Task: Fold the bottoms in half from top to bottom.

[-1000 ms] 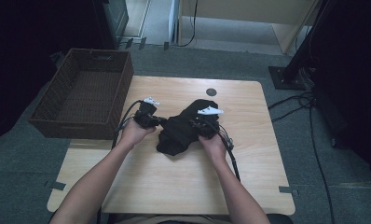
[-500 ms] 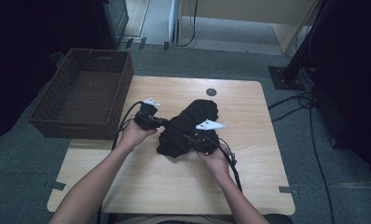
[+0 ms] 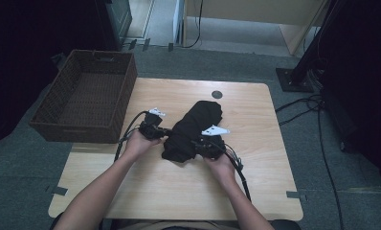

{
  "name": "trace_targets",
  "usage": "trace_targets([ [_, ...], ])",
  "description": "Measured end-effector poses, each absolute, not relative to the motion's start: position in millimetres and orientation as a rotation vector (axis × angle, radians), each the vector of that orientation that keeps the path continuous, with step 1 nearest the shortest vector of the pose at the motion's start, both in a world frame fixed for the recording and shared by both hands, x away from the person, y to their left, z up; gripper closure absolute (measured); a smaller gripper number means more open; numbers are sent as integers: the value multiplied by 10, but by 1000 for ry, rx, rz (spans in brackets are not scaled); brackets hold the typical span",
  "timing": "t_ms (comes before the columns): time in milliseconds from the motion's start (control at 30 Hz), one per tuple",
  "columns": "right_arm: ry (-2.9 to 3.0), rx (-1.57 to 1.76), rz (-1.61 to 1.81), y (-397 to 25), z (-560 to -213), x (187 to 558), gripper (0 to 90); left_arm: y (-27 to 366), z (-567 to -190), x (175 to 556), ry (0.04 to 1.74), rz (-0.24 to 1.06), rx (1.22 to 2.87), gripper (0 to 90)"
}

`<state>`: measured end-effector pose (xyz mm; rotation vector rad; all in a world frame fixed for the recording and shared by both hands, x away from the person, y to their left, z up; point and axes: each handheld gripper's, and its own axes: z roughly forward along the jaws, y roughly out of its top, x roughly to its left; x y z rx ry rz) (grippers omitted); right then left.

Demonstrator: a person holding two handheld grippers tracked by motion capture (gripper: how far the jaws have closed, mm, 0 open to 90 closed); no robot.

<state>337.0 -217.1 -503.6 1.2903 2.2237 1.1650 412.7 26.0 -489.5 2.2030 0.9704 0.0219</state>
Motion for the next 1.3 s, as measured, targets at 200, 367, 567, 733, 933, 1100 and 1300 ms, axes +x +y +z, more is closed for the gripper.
trace_targets([
  [200, 2149, 1303, 1258, -2173, -4909, 3204, 605, 246, -4893, 4099, 977, 4, 2181, 900],
  [367, 2175, 1223, 1286, -2018, -4776, 3061, 590, 263, -4854, 4095, 996, -30, 2138, 900],
  [567, 2209, 1234, 1241, -1909, -4956, 3032, 594, 239, -4858, 4045, 976, -29, 2152, 900],
  [733, 2183, 1153, 1142, -1891, -5051, 3064, 681, 231, -4896, 4077, 1000, -2, 2117, 900],
  [933, 2113, 1278, 1208, -2012, -4994, 3259, 649, 224, -4890, 4099, 1036, 9, 2068, 900],
  [1100, 2123, 1201, 1236, -1985, -4903, 3103, 748, 223, -4935, 4052, 1035, -3, 2070, 900],
  [1300, 2174, 1216, 1163, -1964, -5061, 3105, 900, 245, -4947, 3972, 1021, 7, 2090, 888],
])
